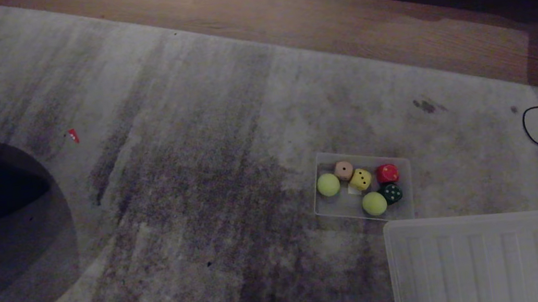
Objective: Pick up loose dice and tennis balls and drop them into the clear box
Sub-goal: Close the lid
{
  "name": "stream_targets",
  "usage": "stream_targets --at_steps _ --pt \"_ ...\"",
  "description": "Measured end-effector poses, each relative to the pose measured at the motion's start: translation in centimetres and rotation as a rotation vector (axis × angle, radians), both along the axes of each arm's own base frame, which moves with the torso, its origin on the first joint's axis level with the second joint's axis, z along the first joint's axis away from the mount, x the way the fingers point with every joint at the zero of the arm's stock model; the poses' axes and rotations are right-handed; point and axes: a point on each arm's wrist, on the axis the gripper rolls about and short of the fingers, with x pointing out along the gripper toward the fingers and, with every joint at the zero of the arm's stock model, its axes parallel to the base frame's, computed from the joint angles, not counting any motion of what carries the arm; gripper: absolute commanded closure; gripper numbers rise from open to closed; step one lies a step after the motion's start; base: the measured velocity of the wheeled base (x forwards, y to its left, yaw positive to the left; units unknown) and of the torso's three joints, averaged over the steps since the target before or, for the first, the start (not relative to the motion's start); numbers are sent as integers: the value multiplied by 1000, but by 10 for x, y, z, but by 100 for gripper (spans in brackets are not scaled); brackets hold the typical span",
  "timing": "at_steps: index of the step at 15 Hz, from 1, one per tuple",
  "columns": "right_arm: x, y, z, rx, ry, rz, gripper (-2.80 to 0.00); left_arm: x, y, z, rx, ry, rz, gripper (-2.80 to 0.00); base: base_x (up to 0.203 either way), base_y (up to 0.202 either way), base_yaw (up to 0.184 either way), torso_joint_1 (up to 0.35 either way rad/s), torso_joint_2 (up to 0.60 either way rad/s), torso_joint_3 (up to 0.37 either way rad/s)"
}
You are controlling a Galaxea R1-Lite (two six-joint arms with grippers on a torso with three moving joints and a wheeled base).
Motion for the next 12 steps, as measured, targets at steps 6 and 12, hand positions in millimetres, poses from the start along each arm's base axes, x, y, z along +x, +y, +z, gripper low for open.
stream_targets --at_steps 6,12 --pt "0 0 0 0 0 0 0 0 0 0 -8 -1 1 0 0 0 0 0 0 0" --pt "0 0 0 -2 0 0 0 0 0 0 -2 -1 1 0 0 0 0 1 1 -24"
